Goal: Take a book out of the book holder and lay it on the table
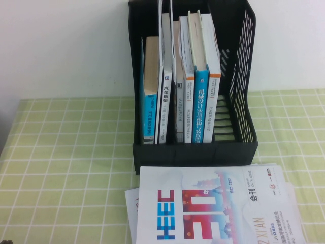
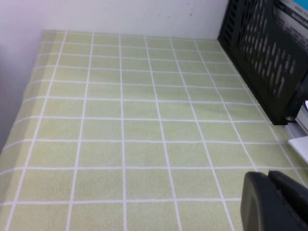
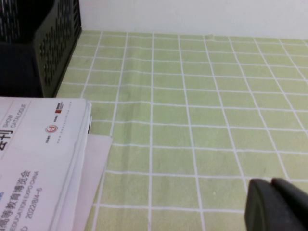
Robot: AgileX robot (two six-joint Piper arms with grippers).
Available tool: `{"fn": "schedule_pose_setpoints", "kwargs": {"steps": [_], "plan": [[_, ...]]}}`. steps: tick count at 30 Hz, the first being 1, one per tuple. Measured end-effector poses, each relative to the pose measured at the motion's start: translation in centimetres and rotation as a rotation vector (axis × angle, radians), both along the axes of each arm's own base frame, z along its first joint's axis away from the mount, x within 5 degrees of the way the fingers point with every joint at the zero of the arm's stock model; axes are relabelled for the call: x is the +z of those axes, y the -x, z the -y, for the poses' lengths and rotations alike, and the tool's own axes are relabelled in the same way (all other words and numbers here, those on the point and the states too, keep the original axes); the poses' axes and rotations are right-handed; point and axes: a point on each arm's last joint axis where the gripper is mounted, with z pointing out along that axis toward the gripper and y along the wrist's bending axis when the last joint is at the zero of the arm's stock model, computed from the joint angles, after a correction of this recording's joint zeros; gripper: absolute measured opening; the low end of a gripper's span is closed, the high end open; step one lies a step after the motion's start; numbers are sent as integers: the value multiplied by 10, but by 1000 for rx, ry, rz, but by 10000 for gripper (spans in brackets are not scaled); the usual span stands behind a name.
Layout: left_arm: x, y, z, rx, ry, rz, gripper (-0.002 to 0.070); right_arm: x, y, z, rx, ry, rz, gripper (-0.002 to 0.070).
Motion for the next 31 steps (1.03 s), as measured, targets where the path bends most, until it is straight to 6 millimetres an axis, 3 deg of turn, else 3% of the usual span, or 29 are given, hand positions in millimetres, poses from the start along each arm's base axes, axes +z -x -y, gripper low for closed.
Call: {"fn": "schedule_pose_setpoints", "kwargs": {"steps": [31], "plan": [[0, 0, 0, -3, -10, 2, -3, 0, 0, 1, -28, -10, 2, -2]]}}
